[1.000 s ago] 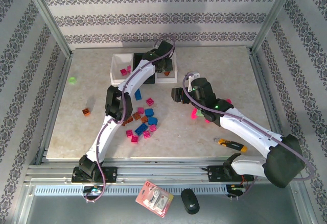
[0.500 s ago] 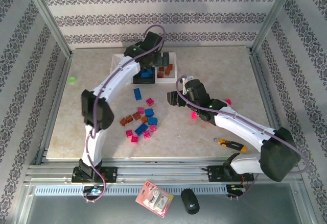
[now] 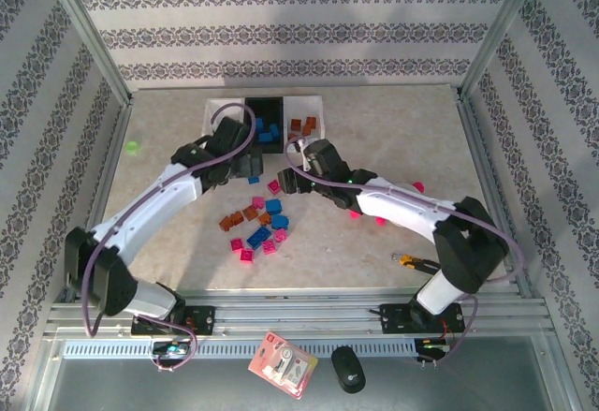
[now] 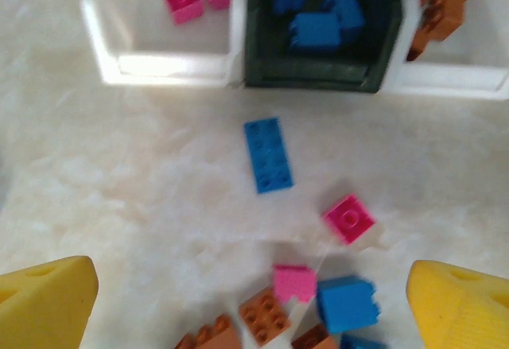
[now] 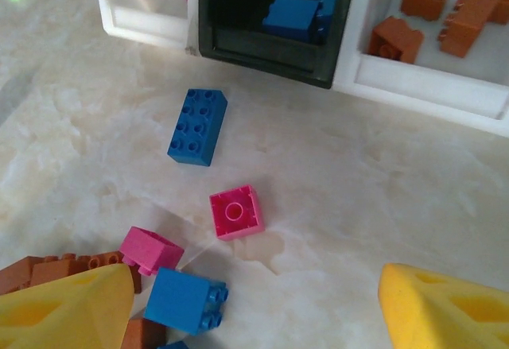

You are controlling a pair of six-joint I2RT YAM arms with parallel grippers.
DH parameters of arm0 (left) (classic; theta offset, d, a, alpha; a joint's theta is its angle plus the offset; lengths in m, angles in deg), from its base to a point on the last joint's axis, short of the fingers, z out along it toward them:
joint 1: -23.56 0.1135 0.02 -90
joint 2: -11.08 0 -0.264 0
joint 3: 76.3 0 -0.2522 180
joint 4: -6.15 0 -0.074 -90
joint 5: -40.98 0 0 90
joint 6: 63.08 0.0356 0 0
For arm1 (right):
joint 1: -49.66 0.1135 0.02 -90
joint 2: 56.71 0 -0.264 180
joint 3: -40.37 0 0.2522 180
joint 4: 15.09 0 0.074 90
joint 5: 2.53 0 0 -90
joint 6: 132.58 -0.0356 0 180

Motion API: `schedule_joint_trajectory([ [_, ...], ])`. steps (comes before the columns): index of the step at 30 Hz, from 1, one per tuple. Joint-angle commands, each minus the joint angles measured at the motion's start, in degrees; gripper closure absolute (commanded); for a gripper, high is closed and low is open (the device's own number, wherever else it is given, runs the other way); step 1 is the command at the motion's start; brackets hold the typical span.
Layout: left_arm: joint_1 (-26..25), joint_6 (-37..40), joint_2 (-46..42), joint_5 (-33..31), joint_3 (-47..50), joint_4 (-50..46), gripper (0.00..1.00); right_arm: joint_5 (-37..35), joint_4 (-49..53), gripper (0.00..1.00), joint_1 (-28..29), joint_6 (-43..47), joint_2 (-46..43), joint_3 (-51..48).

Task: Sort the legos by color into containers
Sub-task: Place the lego in the container, then pick up the lego from the center of the table.

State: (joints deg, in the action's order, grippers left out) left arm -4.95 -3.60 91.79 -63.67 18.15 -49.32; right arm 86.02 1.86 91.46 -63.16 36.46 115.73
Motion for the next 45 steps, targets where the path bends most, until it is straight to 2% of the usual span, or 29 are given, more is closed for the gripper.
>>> schedule_joint_trajectory([
  [1, -0.28, -4.37, -5.97, -4.33, 5.07, -3.29, 0.01, 1.45, 0.99, 0.19, 1.07, 2.76, 5.32, 4.43],
  [9, 2.48, -9.09, -15.46, -3.67, 15.58, -7.96, 0.01, -0.33, 6.45, 0.25, 3.19, 6.54, 19.36, 16.7],
  [15, 3.3, -9.89, -17.03, -2.41, 16.25, -8.23, 0.01, -2.61, 10.48, 0.29, 4.42, 8.07, 27.16, 23.83],
  [19, 3.5, -9.48, -17.01, -2.07, 15.79, -7.33, 0.01, -3.62, 12.28, 0.36, 4.43, 8.49, 30.14, 26.6],
  [28, 4.04, -9.47, -16.86, -1.46, 16.56, -6.99, 0.01, -4.35, 13.32, 0.45, 4.34, 8.86, 32.41, 27.78],
  [39, 4.32, -9.12, -16.99, -1.4, 17.34, -6.79, 0.01, -3.54, 14.74, 0.76, 4.33, 7.57, 28.21, 26.38],
  [45, 4.76, -9.96, -17.32, -1.45, 18.66, -6.42, 0.01, -3.04, 13.55, 0.82, 4.34, 7.3, 24.84, 27.57],
])
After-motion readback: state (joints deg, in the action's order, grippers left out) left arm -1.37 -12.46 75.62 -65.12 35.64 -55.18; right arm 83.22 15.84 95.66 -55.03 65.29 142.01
